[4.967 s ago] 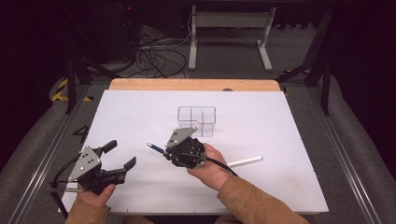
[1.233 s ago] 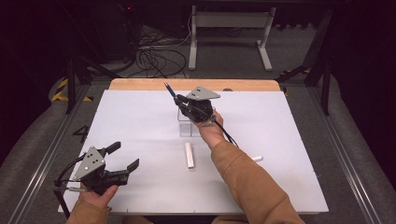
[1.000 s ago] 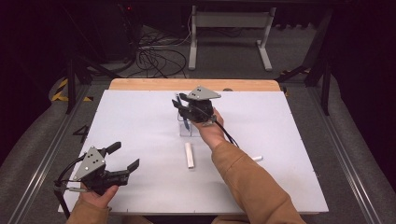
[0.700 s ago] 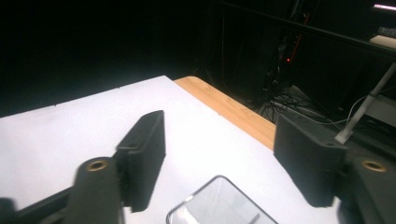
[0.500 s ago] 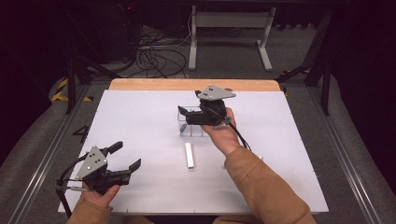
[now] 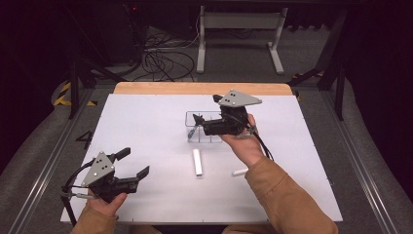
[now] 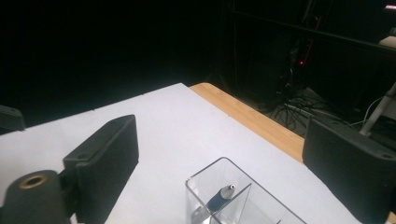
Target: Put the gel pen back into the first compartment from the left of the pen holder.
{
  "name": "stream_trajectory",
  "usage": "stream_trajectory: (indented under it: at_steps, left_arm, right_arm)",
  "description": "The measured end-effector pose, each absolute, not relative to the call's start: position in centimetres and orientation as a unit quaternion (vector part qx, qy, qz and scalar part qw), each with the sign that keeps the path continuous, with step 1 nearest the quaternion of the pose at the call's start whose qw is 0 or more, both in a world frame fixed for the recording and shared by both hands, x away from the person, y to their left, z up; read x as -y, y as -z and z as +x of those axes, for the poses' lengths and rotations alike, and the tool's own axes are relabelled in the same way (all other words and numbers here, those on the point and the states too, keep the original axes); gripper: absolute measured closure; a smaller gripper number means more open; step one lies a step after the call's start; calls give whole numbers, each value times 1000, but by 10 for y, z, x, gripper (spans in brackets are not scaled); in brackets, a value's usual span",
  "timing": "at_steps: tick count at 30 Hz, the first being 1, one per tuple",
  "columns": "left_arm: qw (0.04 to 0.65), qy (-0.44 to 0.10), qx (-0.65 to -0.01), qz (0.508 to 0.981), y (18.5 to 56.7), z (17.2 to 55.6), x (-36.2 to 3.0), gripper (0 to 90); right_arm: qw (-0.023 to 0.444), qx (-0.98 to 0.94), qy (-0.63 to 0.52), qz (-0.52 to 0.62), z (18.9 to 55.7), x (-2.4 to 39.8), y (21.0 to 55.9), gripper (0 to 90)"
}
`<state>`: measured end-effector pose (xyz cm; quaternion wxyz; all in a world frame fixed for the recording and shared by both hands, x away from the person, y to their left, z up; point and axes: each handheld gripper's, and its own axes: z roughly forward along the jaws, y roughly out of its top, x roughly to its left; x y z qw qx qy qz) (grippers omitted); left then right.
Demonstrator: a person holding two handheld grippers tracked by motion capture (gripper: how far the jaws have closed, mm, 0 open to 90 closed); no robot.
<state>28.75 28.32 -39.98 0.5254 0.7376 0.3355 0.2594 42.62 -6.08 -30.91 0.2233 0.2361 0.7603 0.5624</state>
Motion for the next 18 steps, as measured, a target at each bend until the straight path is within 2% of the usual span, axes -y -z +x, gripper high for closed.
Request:
stream_trajectory:
  at_steps: [9, 18]
  left_arm:
    - [527, -257, -331, 739, 398, 286, -281, 146]
    - [526, -252, -324, 745, 396, 286, -275, 146]
  right_arm:
    - [222, -752, -580, 223, 409, 91, 302, 35]
    - [213, -733, -606, 222, 393, 128, 312, 50]
